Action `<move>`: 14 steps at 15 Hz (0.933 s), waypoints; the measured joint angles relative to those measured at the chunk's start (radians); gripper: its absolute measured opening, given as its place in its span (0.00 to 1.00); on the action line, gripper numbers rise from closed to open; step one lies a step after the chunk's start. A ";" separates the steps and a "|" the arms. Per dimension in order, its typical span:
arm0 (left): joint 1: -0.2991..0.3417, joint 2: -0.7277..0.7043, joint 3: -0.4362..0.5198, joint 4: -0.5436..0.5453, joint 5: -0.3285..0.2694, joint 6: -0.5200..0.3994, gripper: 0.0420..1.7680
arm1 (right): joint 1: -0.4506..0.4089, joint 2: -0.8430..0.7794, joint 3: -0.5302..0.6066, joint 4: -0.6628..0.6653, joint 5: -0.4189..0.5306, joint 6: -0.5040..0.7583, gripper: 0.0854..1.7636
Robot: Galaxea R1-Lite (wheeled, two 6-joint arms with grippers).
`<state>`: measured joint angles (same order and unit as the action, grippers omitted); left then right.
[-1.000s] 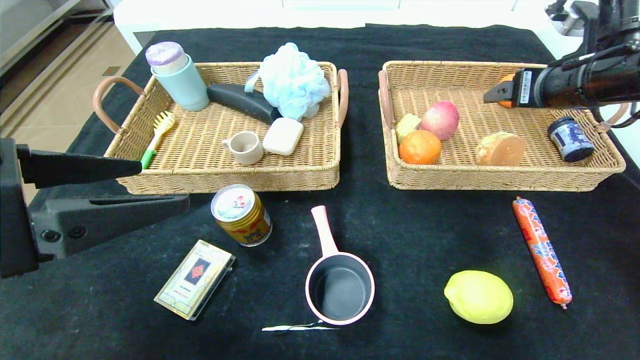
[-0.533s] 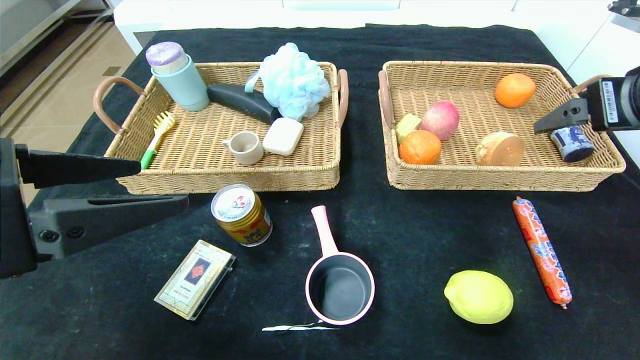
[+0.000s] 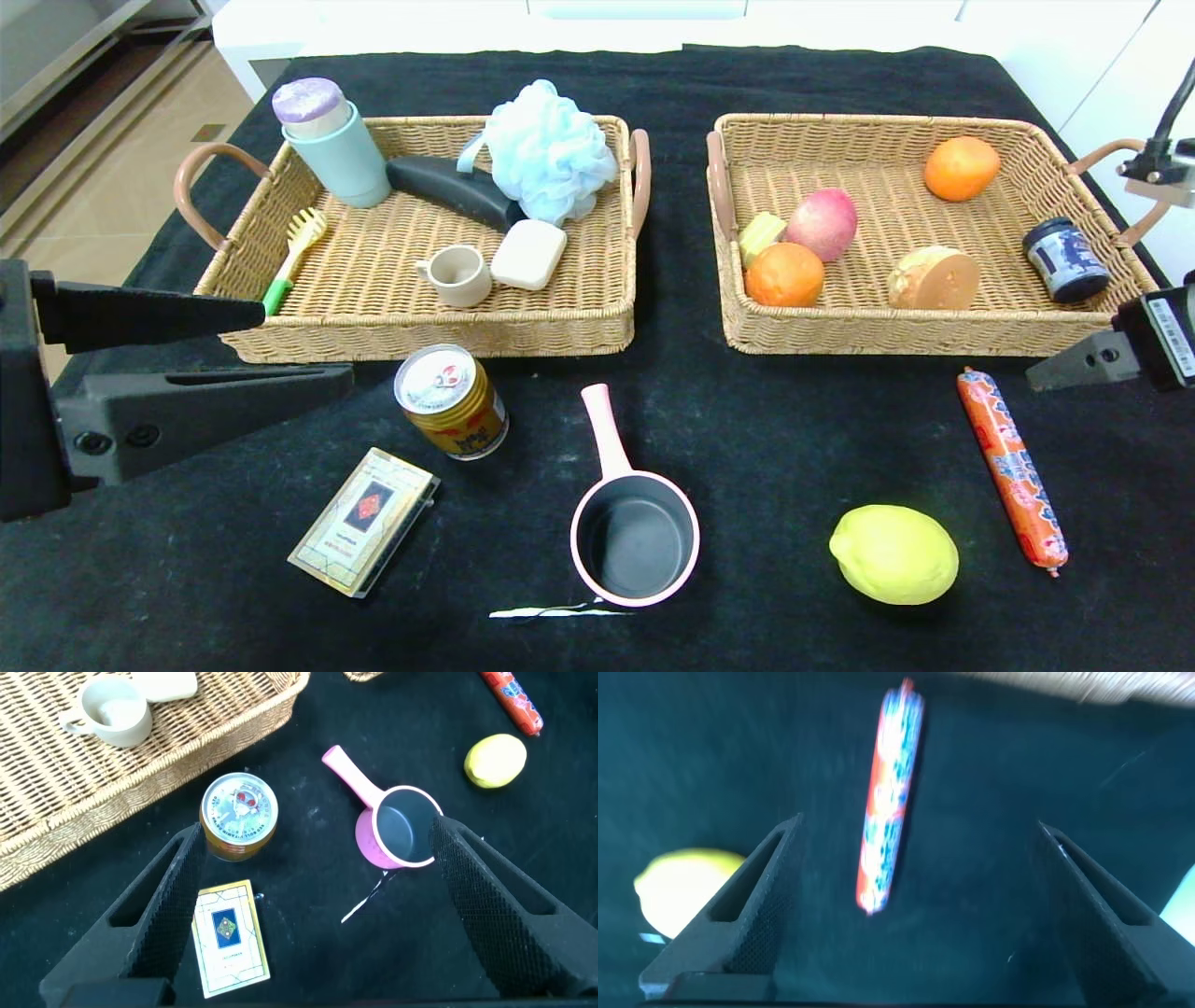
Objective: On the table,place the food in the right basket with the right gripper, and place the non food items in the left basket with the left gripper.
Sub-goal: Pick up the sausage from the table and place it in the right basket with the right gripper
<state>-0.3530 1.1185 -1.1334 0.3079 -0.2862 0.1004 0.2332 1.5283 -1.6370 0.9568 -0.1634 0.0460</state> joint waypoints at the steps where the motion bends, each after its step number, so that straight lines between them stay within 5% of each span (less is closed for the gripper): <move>1: 0.000 0.001 0.000 0.000 0.000 0.000 0.97 | -0.002 -0.001 0.029 -0.007 0.011 0.000 0.96; 4: 0.000 0.003 0.003 -0.001 -0.001 0.000 0.97 | -0.005 0.014 0.098 -0.023 0.016 0.005 0.96; 8: 0.000 0.005 0.003 -0.001 -0.001 0.000 0.97 | -0.005 0.045 0.224 -0.206 0.025 0.029 0.96; 14: 0.000 0.007 0.004 -0.001 -0.001 0.000 0.97 | -0.013 0.099 0.295 -0.247 0.018 0.062 0.96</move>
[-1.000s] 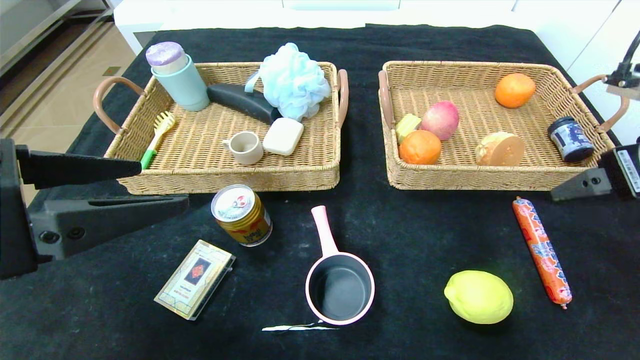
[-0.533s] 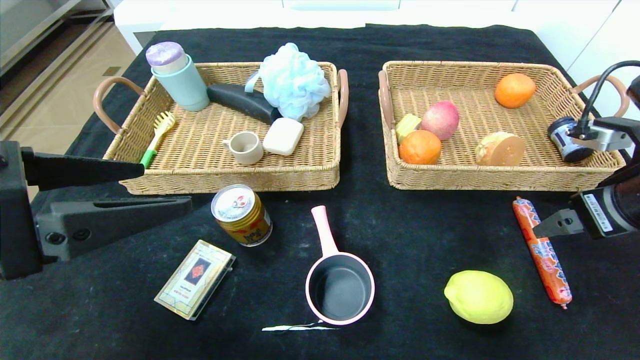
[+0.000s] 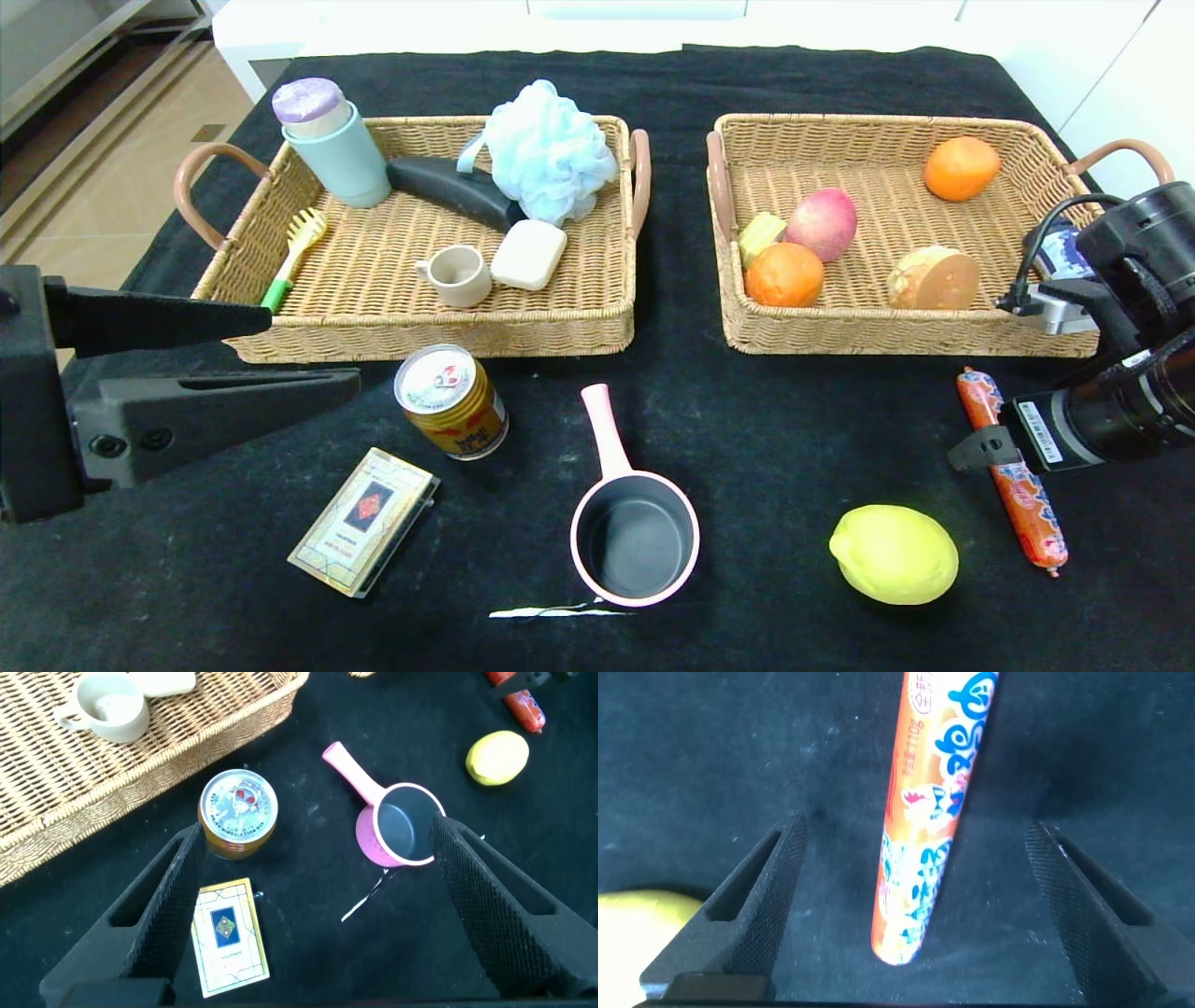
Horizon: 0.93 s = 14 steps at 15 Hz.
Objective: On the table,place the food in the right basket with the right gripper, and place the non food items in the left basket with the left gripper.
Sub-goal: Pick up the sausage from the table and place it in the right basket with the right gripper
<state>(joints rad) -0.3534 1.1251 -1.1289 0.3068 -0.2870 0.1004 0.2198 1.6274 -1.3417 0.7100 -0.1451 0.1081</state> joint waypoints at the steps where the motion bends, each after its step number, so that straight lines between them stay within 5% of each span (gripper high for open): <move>1: 0.000 0.000 0.000 0.000 0.000 0.000 0.97 | -0.001 0.006 0.003 -0.005 0.001 0.001 0.96; 7: -0.001 0.002 0.000 0.000 0.000 0.000 0.97 | -0.002 0.024 0.023 -0.039 0.003 0.003 0.92; 14: -0.001 0.002 0.000 0.000 0.000 0.000 0.97 | -0.002 0.027 0.025 -0.040 0.004 0.003 0.34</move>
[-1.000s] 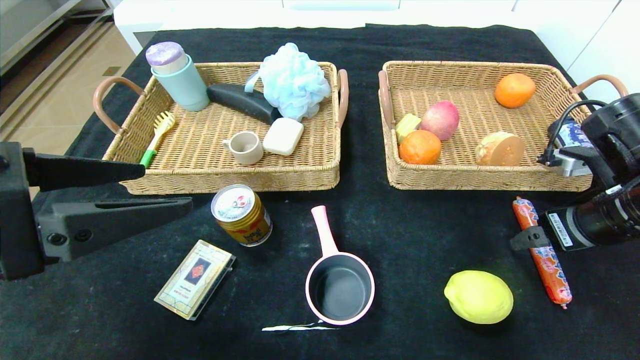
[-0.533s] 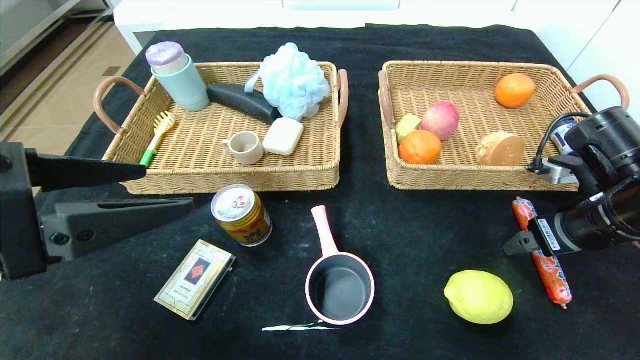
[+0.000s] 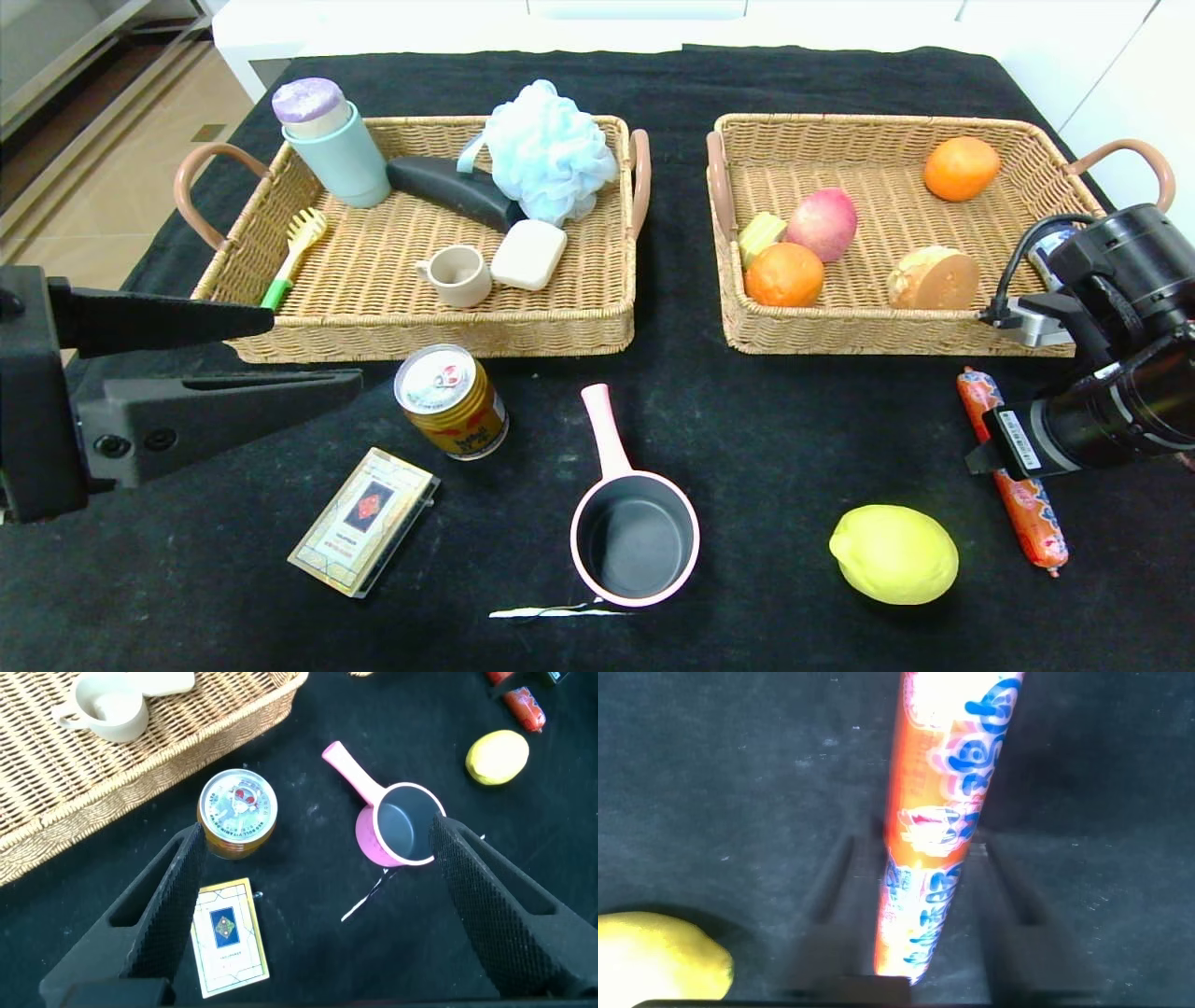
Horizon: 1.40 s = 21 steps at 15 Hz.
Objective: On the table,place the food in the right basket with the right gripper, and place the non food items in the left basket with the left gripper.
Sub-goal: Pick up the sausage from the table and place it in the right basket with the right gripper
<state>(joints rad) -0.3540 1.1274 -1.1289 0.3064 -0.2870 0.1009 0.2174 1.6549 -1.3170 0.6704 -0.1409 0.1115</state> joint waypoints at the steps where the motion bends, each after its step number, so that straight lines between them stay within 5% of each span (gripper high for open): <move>1: 0.001 0.000 0.000 0.000 0.000 0.000 0.97 | 0.000 0.000 -0.001 0.001 0.000 0.000 0.21; 21: 0.001 0.001 0.000 0.000 0.000 0.000 0.97 | 0.012 -0.144 0.032 0.010 0.105 -0.002 0.21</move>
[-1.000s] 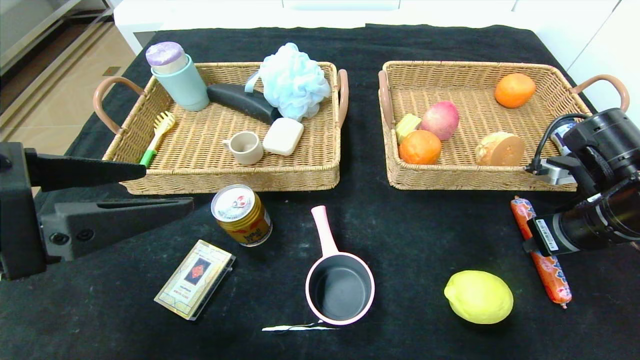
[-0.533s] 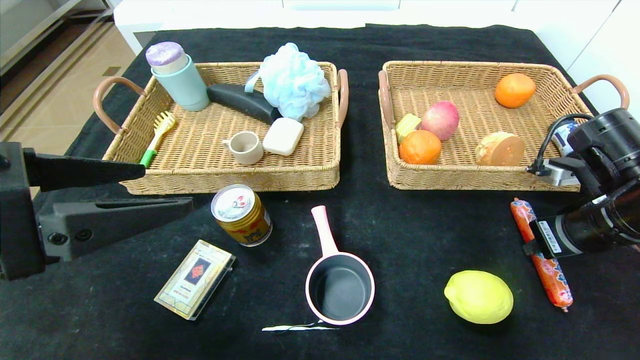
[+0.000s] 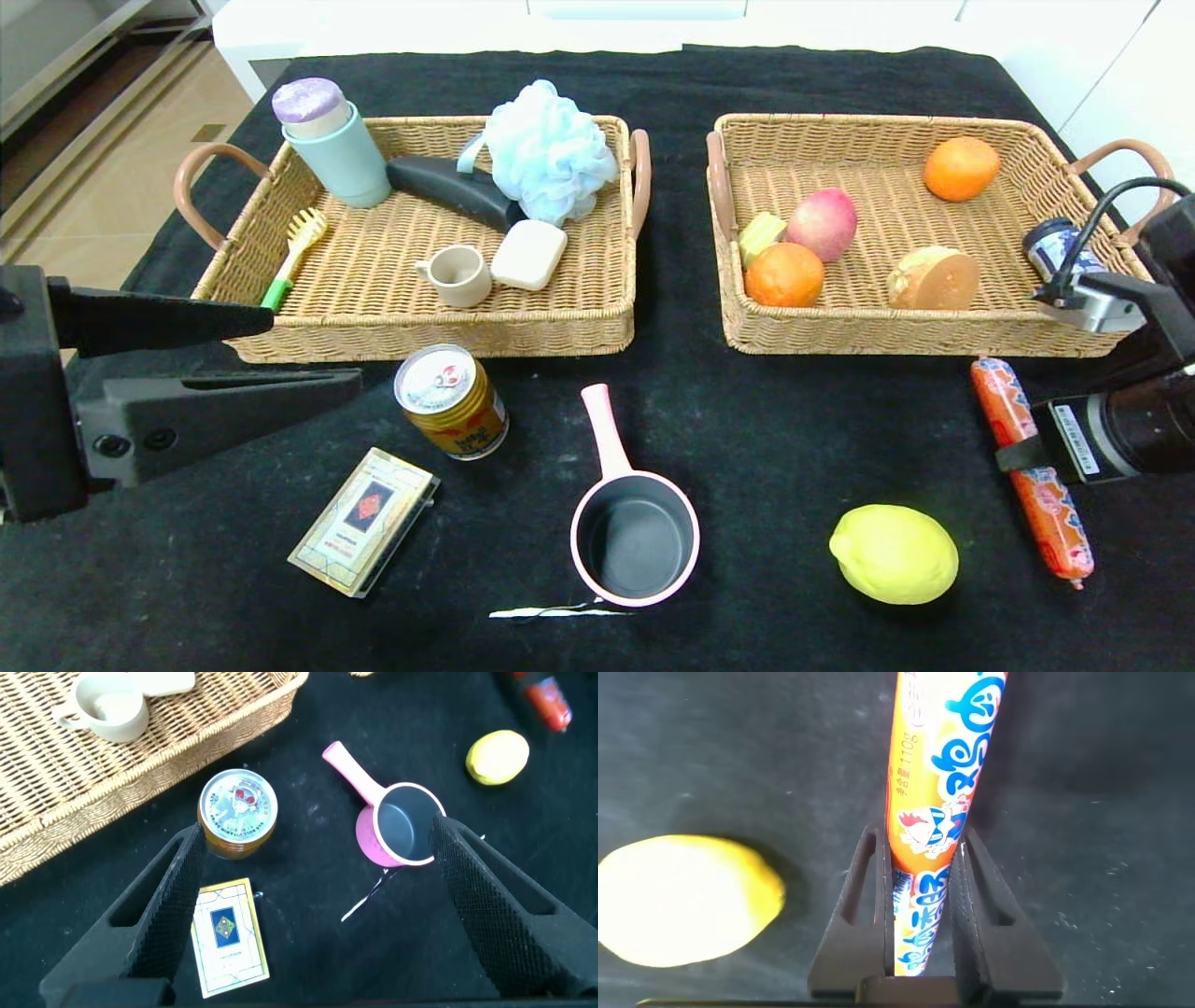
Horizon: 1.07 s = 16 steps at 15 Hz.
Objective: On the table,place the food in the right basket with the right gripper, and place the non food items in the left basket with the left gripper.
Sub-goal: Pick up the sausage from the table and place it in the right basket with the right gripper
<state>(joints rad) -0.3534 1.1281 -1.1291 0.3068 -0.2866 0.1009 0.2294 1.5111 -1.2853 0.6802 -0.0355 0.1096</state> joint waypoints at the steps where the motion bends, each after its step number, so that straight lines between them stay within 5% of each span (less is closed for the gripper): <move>1: 0.000 0.001 0.000 0.000 0.000 0.000 0.97 | 0.010 -0.019 -0.014 0.000 0.000 0.001 0.21; 8: 0.000 0.003 0.001 0.000 0.000 0.000 0.97 | 0.045 -0.053 -0.190 0.008 -0.011 0.005 0.21; 16: 0.001 0.003 0.001 0.000 0.000 0.000 0.97 | 0.037 0.075 -0.517 0.005 -0.013 0.006 0.21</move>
<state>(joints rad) -0.3526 1.1309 -1.1277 0.3064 -0.2870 0.1004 0.2664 1.5862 -1.8021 0.6853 -0.0489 0.1157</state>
